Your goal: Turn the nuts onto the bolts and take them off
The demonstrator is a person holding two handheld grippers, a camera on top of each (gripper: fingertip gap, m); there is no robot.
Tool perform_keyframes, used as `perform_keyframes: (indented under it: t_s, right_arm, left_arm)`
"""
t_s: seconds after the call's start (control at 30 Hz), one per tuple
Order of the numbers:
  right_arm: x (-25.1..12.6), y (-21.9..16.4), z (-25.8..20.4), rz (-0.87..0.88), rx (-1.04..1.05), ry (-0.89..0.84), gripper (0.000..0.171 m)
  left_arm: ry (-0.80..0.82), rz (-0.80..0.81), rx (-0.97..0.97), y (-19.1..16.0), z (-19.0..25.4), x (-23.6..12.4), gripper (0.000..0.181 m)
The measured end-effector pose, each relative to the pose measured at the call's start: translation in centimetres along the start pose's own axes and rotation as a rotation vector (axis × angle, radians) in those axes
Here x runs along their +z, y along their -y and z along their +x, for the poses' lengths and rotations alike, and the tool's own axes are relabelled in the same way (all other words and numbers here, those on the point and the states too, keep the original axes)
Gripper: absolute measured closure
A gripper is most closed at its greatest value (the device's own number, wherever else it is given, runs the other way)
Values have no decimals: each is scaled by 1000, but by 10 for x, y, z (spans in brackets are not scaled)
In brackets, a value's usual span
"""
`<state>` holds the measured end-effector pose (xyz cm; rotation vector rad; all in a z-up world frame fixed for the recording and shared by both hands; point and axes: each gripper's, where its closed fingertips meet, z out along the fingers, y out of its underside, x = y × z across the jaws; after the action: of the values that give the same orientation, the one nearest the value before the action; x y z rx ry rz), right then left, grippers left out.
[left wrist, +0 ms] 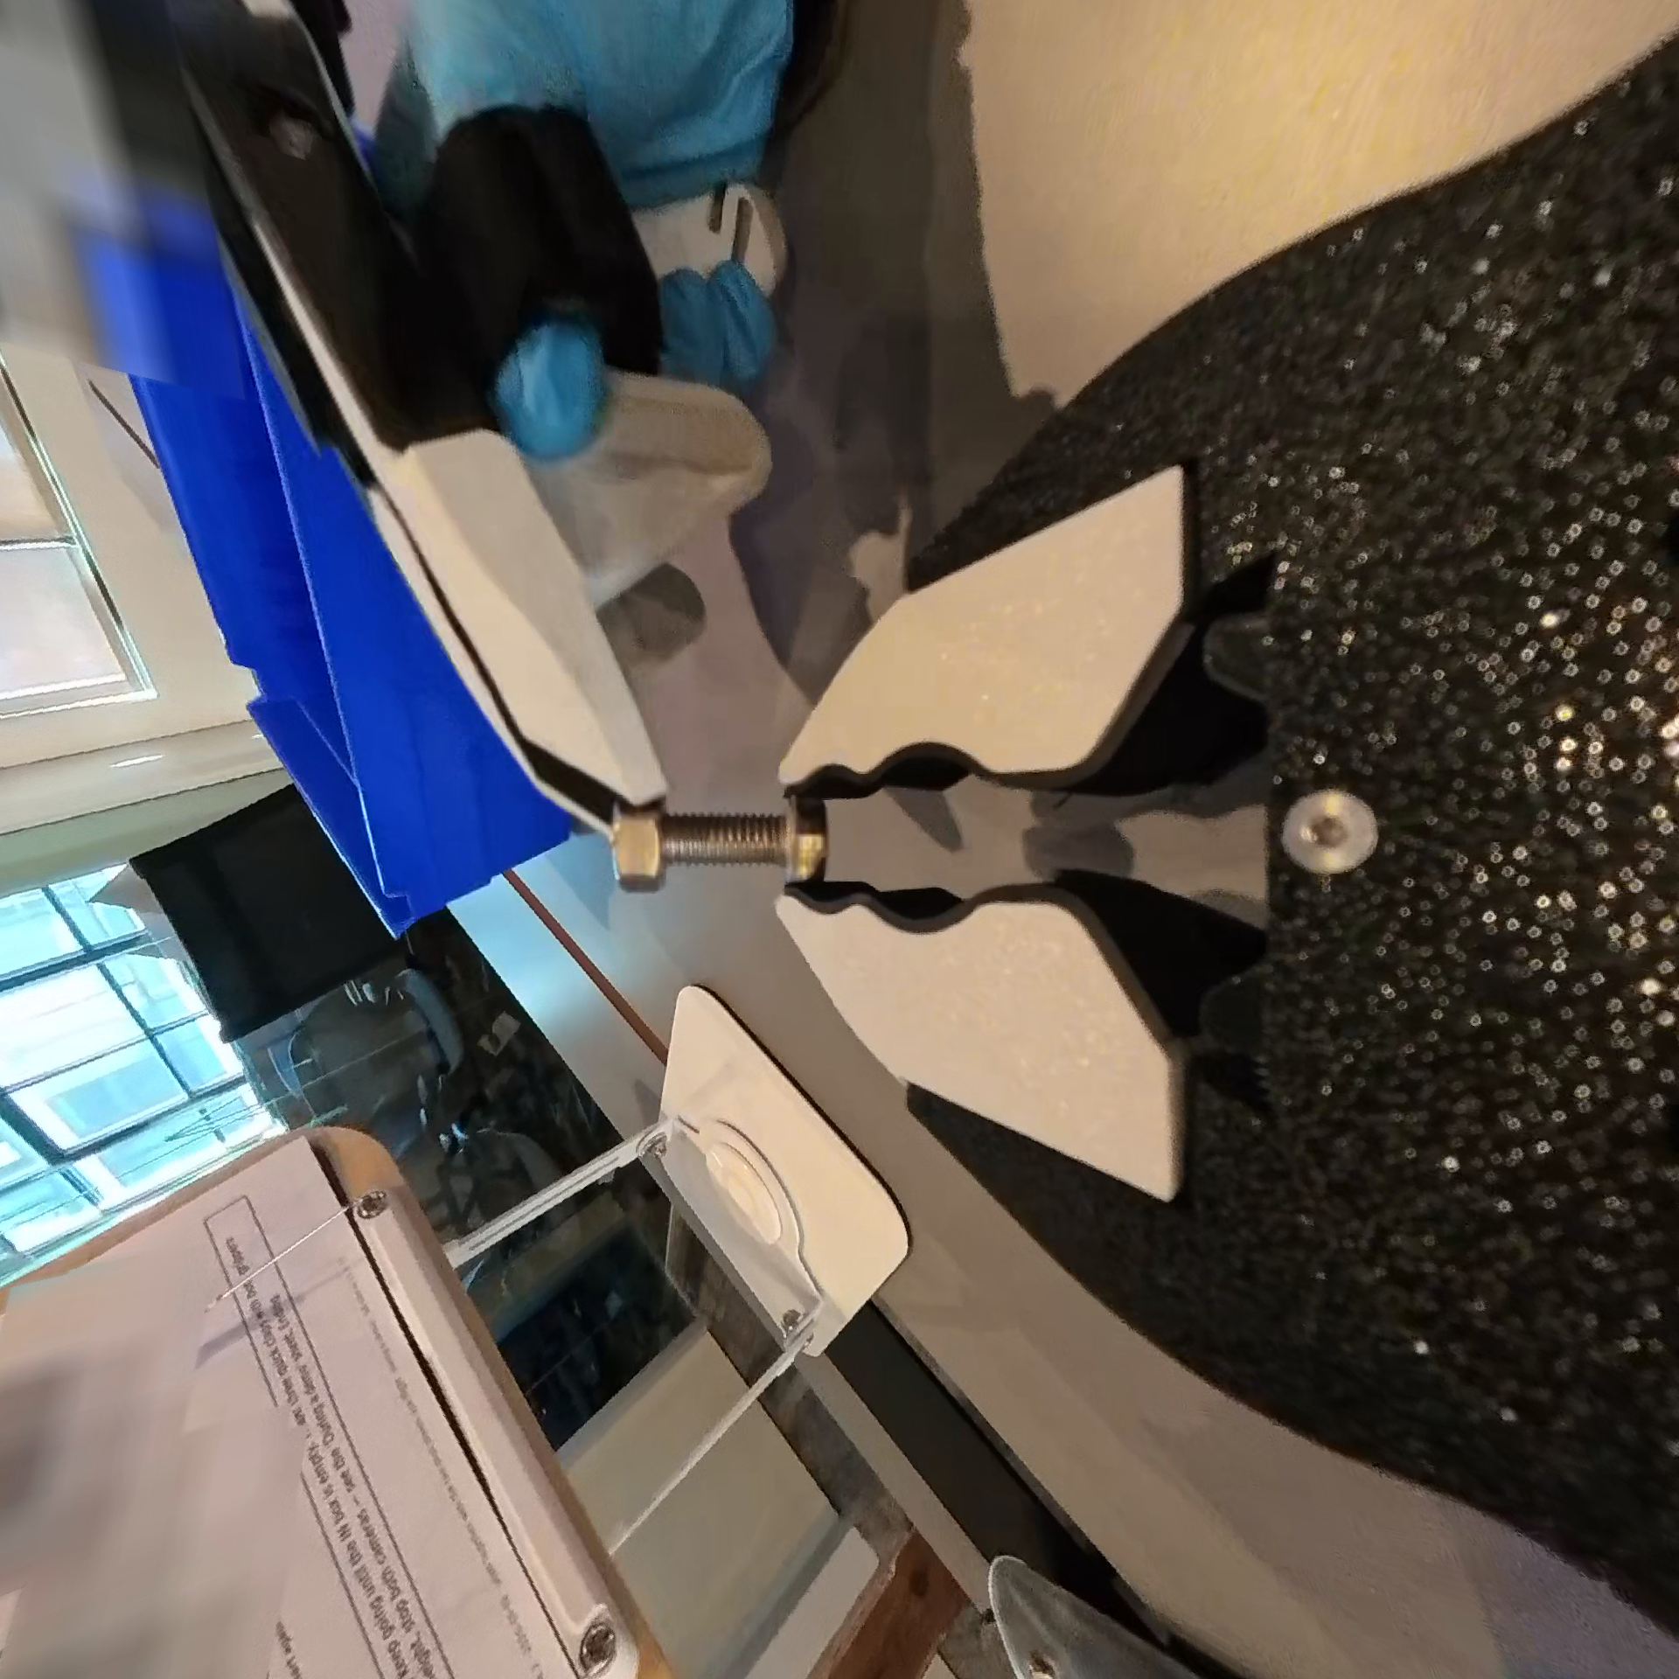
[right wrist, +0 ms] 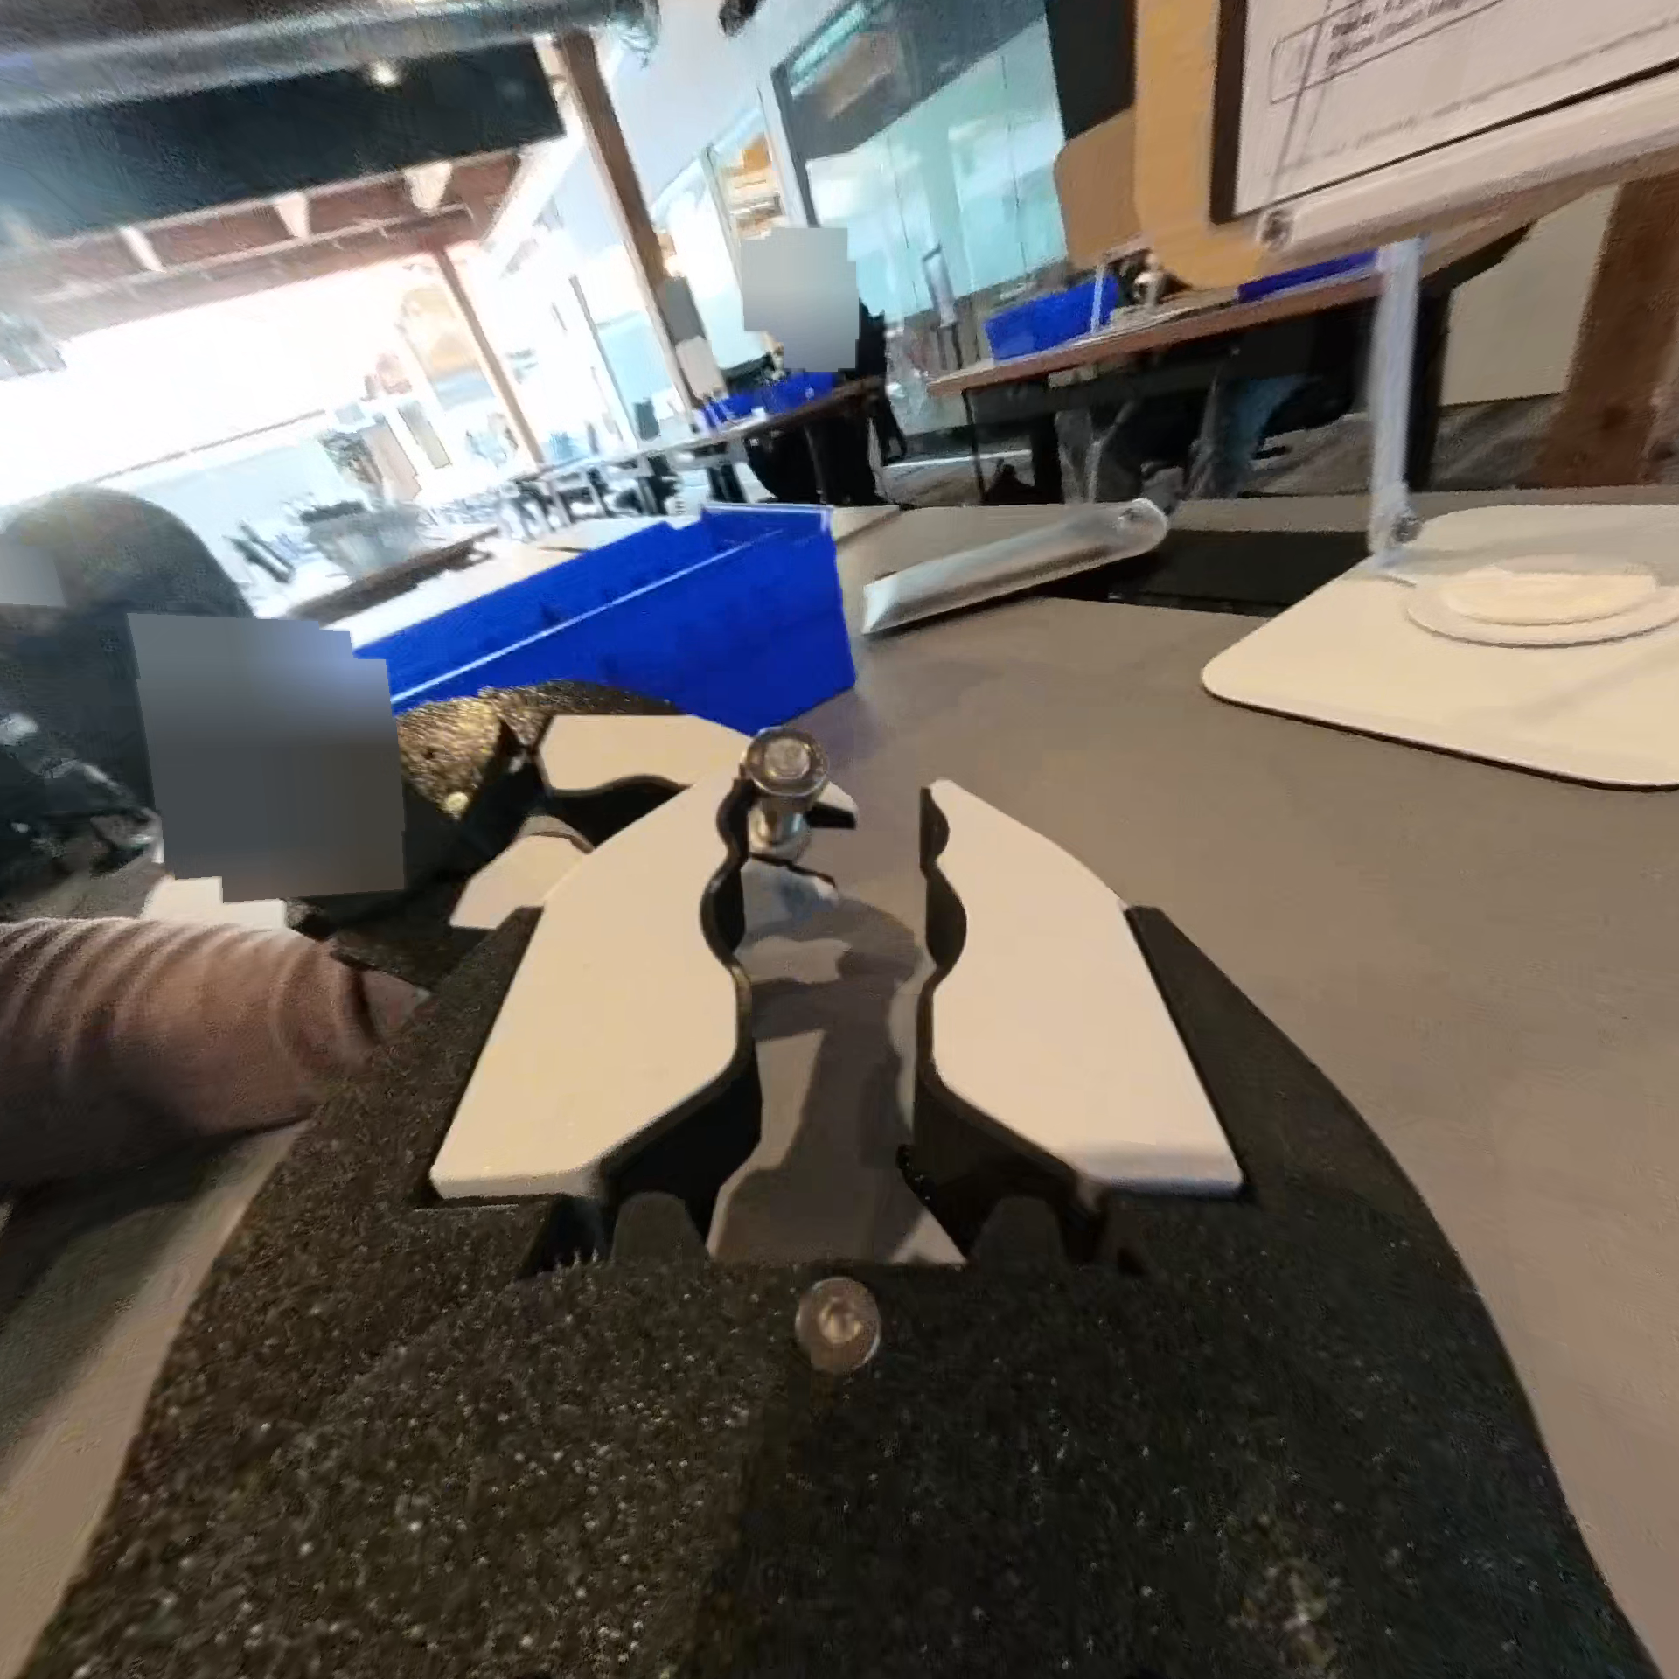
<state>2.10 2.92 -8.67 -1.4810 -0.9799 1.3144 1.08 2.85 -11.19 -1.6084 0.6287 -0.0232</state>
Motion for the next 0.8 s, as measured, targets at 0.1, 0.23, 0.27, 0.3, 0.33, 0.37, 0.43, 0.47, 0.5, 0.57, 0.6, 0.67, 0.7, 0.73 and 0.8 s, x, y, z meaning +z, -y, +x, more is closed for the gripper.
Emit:
perform_keyframes:
  t_s: [0.1, 0.23, 0.27, 0.3, 0.33, 0.37, 0.43, 0.47, 0.5, 0.57, 0.6, 0.67, 0.7, 0.73, 0.8]
  right_arm:
    - [-9, 3, 12, 17, -24, -70, 146]
    - [-7, 10, 2, 56, 29, 14, 136]
    - [-3, 8, -1, 44, 32, 27, 135]
    - [-1, 5, -3, 28, 27, 28, 134]
    - [0, 3, -2, 19, 15, 20, 134]
    - [-1, 3, -1, 18, 4, 7, 134]
    - [-6, 2, 3, 15, -5, -15, 135]
    - [-8, 3, 6, 21, -7, -28, 139]
    - [-9, 5, 9, 35, -6, -38, 141]
    - [-10, 12, 5, 70, 21, -1, 139]
    - [-8, 14, -2, 86, 37, 41, 136]
    - [-1, 7, -6, 44, 46, 59, 134]
    - [0, 2, -3, 18, 24, 31, 137]
    - [-2, 2, 1, 16, 11, 4, 135]
    - [-6, 2, 5, 19, 12, -16, 136]
  left_arm:
    - [3, 13, -32, 1, -4, -1, 164]
    - [-10, 5, -11, 0, 0, 1, 164]
    - [-15, 7, 0, 1, 2, 1, 164]
    - [-17, 8, 10, 1, 3, 1, 164]
    - [-14, 9, 19, 2, 4, 1, 164]
    - [-11, 8, 21, 2, 3, 0, 164]
    - [-5, 10, 6, 1, 1, -1, 164]
    - [-5, 13, -4, 1, -1, -1, 164]
    - [-5, 14, -14, 1, -2, -1, 164]
    - [-13, 10, -14, 0, -1, 1, 164]
    - [-18, 8, -5, 0, 1, 2, 164]
    - [-20, 12, 17, 2, 4, 2, 164]
    - [-14, 13, 23, 2, 4, 1, 164]
    - [-11, 11, 22, 2, 3, 0, 164]
    - [-6, 14, 3, 1, 0, 0, 164]
